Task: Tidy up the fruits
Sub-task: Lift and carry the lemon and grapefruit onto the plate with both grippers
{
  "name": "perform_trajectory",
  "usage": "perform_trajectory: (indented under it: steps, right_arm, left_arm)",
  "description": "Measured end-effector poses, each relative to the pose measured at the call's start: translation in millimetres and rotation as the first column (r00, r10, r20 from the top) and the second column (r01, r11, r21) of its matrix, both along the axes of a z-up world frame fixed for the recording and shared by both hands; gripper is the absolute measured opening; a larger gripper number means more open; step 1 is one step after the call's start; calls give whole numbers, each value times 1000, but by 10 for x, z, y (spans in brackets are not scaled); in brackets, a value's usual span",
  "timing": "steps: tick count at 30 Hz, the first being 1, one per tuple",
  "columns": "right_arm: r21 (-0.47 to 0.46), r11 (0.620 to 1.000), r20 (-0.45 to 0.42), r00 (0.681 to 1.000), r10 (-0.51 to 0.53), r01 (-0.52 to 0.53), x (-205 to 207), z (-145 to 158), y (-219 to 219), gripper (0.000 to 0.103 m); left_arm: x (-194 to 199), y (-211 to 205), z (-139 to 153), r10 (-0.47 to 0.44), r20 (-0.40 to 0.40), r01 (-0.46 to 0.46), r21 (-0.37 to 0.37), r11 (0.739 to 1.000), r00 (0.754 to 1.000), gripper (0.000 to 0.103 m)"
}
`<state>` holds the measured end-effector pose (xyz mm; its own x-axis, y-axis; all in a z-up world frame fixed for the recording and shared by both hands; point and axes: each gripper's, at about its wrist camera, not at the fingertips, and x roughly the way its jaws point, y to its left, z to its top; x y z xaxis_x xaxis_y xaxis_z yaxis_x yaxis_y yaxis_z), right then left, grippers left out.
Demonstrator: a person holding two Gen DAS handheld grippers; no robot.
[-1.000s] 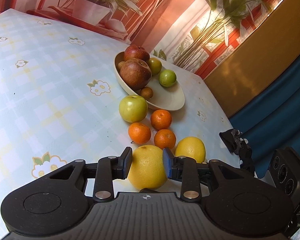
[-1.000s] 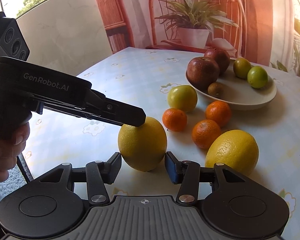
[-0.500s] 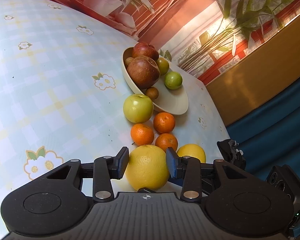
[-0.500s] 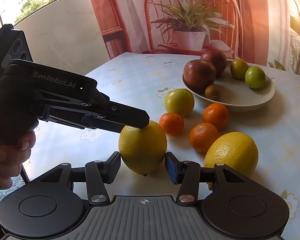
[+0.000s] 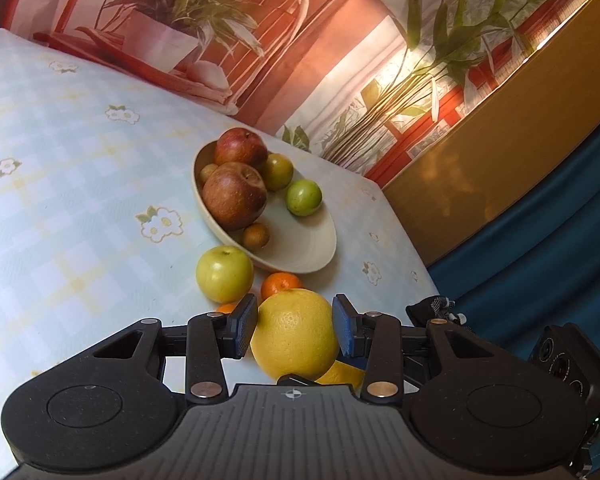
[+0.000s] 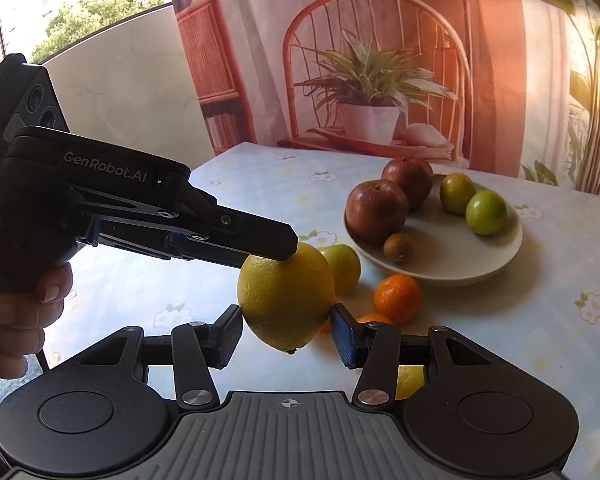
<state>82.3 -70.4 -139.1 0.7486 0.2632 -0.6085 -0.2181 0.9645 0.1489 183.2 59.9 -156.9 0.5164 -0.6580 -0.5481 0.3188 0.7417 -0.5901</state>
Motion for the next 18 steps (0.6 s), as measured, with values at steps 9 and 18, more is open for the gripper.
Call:
perform_trajectory:
  steps: [9,18]
  right_arm:
    - [2,999,58,997,-45,45,384,367,-502,45]
    - [54,994,-1,996,-93,93,988,154,-965,45]
  left_arm:
    - [484,-442,357,-56,93,53,37,998,994,42]
    - [1052,-851,251,-65,60,56,131,990,996,42]
